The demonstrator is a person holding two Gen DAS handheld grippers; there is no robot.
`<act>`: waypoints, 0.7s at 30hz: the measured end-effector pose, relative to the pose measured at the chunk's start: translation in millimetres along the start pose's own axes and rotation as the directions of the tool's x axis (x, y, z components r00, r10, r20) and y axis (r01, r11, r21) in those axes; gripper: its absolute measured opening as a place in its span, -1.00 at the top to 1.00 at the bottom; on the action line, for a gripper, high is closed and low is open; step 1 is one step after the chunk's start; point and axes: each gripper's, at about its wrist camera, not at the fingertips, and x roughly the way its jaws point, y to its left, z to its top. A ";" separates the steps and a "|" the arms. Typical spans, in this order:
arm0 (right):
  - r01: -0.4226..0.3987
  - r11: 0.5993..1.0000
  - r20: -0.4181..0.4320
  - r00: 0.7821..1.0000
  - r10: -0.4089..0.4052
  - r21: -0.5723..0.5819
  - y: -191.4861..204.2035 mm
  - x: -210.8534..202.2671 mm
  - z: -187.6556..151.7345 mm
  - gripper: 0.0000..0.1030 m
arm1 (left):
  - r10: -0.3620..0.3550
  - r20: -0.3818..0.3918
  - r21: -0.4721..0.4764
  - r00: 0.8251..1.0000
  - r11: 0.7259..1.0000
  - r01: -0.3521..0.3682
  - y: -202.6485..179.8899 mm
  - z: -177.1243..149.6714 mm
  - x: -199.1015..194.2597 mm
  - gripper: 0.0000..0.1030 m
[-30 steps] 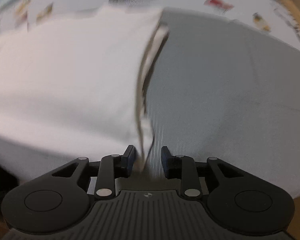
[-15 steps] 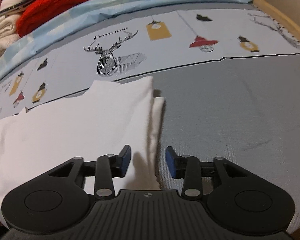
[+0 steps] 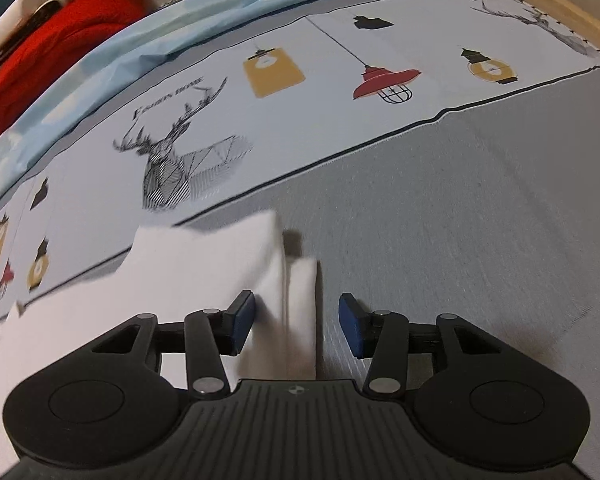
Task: Fold small clothes
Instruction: 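Lift the folded edge with the left gripper and fold it over again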
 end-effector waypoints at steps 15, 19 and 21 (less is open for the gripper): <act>0.011 0.997 0.069 0.998 -0.006 -0.077 32.7 13.1 13.8 0.69 | 0.016 0.118 0.139 0.993 0.990 -0.033 -6.1 17.5 -25.2 0.47; 0.106 0.988 0.091 0.991 -0.096 -0.113 38.9 5.9 10.6 0.20 | -0.048 0.033 0.068 0.998 0.997 0.045 13.6 12.9 -33.3 -0.37; 0.085 0.989 0.091 0.993 -0.074 -0.123 36.5 -4.4 10.3 0.21 | -0.077 -0.045 0.021 0.996 0.997 0.078 25.7 7.3 -30.4 -0.38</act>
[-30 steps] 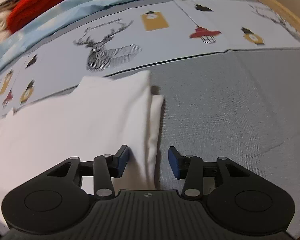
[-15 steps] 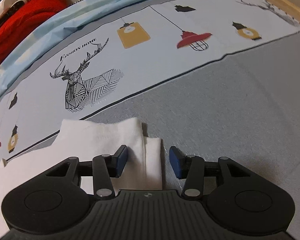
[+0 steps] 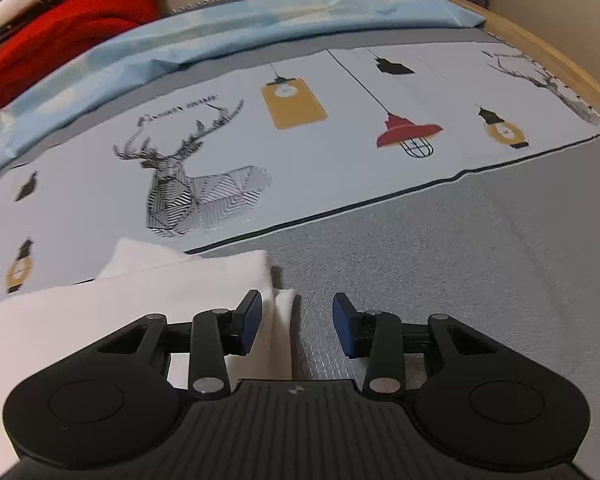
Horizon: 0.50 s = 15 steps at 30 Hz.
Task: Fold small clothes
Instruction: 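Lift the folded edge with the left gripper and fold it over again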
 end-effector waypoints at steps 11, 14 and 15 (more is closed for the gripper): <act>-0.069 0.997 0.090 0.994 0.065 0.040 -36.5 -92.7 4.2 0.21 | -0.070 -0.078 0.030 0.994 0.997 0.073 11.3 -21.0 23.9 0.41; -0.088 0.994 0.171 0.980 0.099 -0.071 -44.2 -138.0 10.1 0.17 | -0.071 -0.087 0.031 0.994 0.997 0.074 10.1 -22.9 28.7 0.70; -0.074 0.993 0.192 0.977 0.091 -0.095 -47.5 -149.4 10.3 0.13 | -0.060 -0.083 0.054 0.995 0.996 0.065 6.7 -23.1 27.8 0.71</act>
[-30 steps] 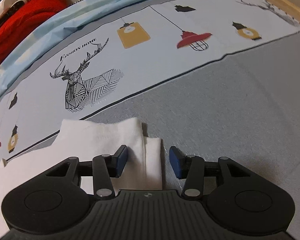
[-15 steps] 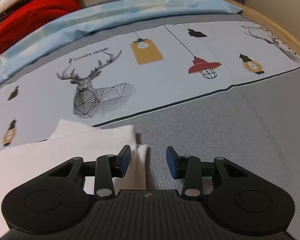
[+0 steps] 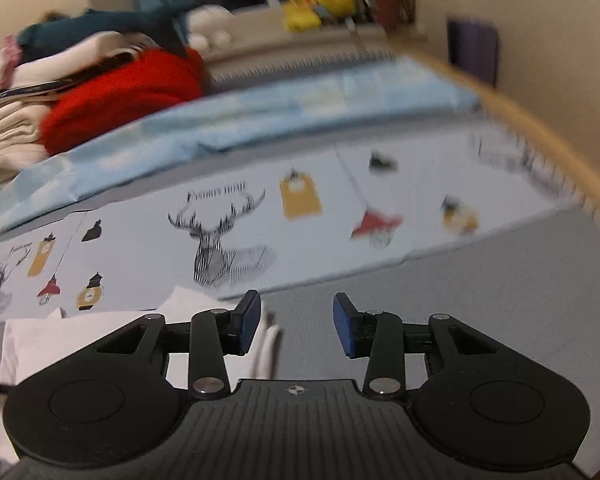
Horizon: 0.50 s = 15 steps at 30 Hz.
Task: Fold small clothes
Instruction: 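Lift the folded edge with the left gripper and fold it over again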
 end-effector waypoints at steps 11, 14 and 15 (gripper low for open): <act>0.193 0.980 0.008 0.981 -0.193 0.040 -32.4 -12.3 -17.7 0.12 | 0.567 0.180 0.339 0.804 0.732 -0.592 -59.8 -19.9 -42.4 0.77; 0.185 0.982 0.002 0.983 -0.186 0.044 -30.6 -12.5 -18.4 0.12 | 0.598 0.161 0.307 0.785 0.726 -0.615 -56.6 -17.6 -52.2 0.78; 0.175 0.984 0.002 0.985 -0.175 0.044 -29.6 -12.3 -18.2 0.12 | 0.573 0.149 0.266 0.806 0.761 -0.591 -56.1 -14.1 -58.7 0.78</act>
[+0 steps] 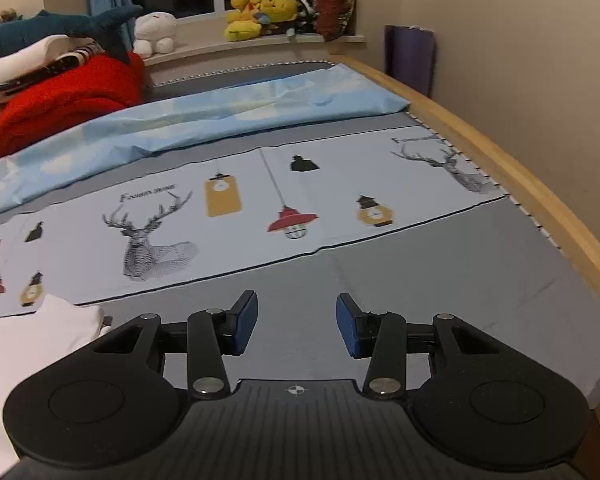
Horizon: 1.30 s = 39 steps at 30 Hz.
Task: Fold small clothes
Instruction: 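Lift the folded edge with the left gripper and fold it over again, then release the shirt with the left gripper and press the folded bundle flat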
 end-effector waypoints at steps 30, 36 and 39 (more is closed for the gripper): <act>-0.303 0.952 -0.196 0.937 0.288 -0.049 88.9 25.4 -9.7 0.12 | -0.637 -0.023 0.114 0.770 0.764 0.635 -190.9 68.4 -59.4 0.39; -0.438 0.896 -0.429 0.825 0.368 -0.076 155.6 59.3 -35.8 0.09 | -0.615 -0.160 0.232 0.772 0.736 0.635 -181.4 26.5 -32.6 0.39; -0.475 0.873 -0.559 0.757 0.339 -0.114 183.4 69.3 -57.5 0.09 | -0.540 -0.233 0.300 0.808 0.751 0.589 -187.6 5.3 -12.9 0.39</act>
